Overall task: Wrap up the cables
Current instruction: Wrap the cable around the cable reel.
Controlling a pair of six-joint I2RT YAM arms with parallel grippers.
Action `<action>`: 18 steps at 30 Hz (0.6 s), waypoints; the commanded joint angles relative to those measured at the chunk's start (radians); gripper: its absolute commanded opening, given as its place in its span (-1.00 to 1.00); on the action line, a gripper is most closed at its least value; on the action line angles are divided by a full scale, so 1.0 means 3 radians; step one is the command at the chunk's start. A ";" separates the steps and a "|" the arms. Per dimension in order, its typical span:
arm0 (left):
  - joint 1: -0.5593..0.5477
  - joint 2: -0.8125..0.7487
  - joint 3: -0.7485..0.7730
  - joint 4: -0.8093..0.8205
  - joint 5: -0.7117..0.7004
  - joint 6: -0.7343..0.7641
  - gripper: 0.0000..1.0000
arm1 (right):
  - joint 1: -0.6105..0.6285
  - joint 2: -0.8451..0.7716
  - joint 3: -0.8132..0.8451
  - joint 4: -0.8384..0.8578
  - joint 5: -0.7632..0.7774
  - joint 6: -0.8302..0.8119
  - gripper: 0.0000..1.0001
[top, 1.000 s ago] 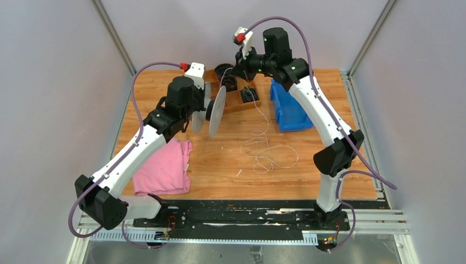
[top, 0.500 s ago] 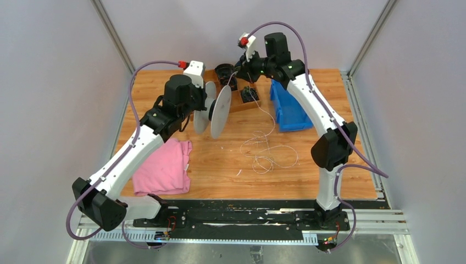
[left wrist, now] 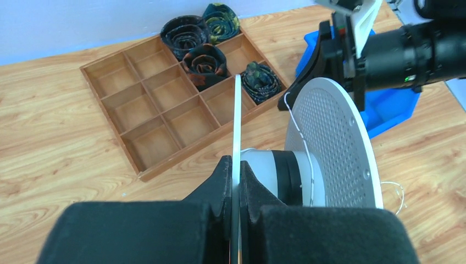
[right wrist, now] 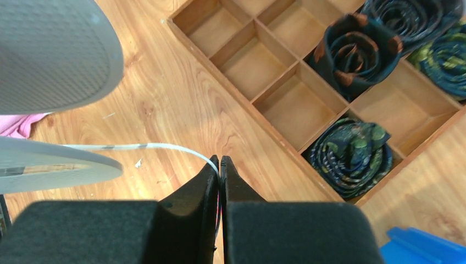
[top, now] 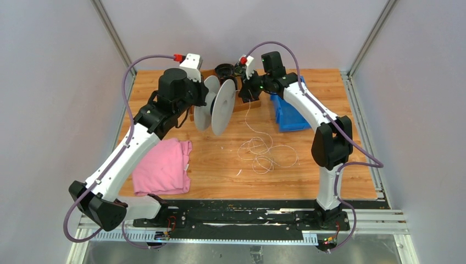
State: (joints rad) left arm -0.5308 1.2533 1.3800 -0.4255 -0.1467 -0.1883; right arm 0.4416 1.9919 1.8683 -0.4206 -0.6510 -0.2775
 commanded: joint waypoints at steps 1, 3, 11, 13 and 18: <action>0.0050 -0.0102 0.0232 0.0086 0.0119 -0.0110 -0.99 | -0.0065 -0.0133 -0.0237 0.0262 -0.0172 0.0038 -0.93; 0.0073 -0.0108 0.0263 0.0070 0.0134 -0.0131 -0.99 | -0.0063 -0.0143 -0.0376 0.0344 -0.0248 0.0104 -0.92; 0.0189 -0.0107 0.0341 0.0042 0.0263 -0.0280 -0.99 | -0.0065 -0.0137 -0.0773 0.0682 -0.0520 0.0484 -0.82; 0.0214 -0.0103 0.0354 0.0042 0.0280 -0.0306 -0.99 | -0.0062 -0.0139 -0.0899 0.0791 -0.0623 0.0627 -0.77; 0.0282 -0.0090 0.0390 0.0043 0.0318 -0.0359 -0.99 | -0.0028 -0.0209 -0.1277 0.1079 -0.0711 0.0857 -0.63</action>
State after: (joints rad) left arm -0.4641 1.2533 1.4418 -0.4698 -0.0742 -0.2604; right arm 0.4362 1.9770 1.5543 -0.1905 -0.8108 -0.0978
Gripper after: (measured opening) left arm 0.037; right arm 0.167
